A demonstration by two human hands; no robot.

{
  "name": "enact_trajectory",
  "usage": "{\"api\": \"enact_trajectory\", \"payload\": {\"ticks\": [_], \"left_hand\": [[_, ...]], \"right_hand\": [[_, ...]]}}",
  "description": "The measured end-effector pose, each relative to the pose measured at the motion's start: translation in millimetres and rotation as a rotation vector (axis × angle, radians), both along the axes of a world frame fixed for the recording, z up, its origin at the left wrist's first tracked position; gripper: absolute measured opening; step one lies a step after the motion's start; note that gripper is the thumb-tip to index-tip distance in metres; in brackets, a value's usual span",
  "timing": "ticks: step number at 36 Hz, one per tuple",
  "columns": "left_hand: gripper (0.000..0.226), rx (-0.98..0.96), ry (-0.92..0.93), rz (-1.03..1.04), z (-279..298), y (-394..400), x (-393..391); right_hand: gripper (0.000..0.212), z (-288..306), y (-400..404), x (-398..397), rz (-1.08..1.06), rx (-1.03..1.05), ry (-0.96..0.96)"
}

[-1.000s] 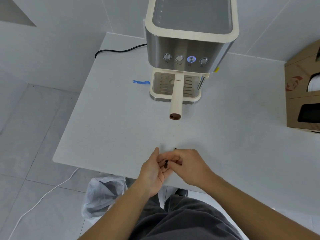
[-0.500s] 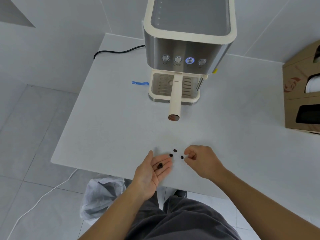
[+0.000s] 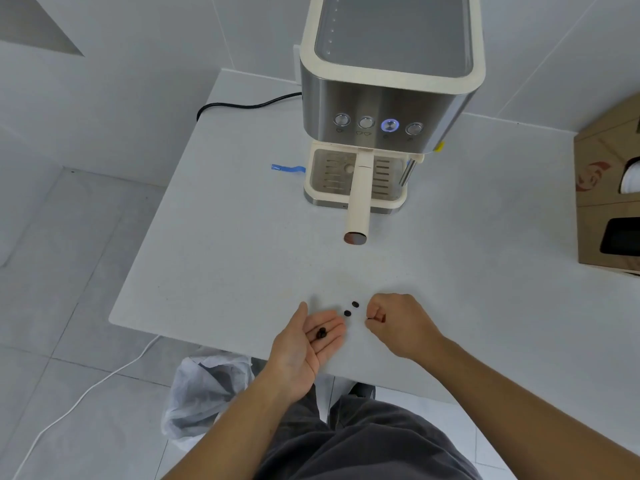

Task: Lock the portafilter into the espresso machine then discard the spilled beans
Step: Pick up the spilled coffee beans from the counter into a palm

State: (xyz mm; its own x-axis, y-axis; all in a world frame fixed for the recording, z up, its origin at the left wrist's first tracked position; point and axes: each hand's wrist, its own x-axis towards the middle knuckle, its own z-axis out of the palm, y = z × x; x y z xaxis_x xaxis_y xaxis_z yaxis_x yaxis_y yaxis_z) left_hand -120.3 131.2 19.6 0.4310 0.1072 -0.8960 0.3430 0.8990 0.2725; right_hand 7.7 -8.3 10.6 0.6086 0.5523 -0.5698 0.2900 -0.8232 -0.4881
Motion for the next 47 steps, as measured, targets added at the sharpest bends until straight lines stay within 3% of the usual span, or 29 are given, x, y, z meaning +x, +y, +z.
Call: {"api": "enact_trajectory", "payload": {"ticks": [14, 19, 28, 47], "left_hand": [[0.058, -0.015, -0.062, -0.038, 2, -5, 5], [0.057, -0.010, -0.060, -0.030, 3, -6, 3], [0.054, -0.006, 0.014, 0.022, -1, -4, -3], [0.051, 0.013, 0.034, 0.064, 0, 6, -9]], "right_hand": [[0.009, 20, 21, -28, 0.079, 0.208, 0.103], [0.013, 21, 20, -19, 0.032, 0.220, 0.028], [0.016, 8, 6, 10, -0.074, 0.093, -0.033], [0.012, -8, 31, 16, 0.149, -0.031, -0.084]]}}
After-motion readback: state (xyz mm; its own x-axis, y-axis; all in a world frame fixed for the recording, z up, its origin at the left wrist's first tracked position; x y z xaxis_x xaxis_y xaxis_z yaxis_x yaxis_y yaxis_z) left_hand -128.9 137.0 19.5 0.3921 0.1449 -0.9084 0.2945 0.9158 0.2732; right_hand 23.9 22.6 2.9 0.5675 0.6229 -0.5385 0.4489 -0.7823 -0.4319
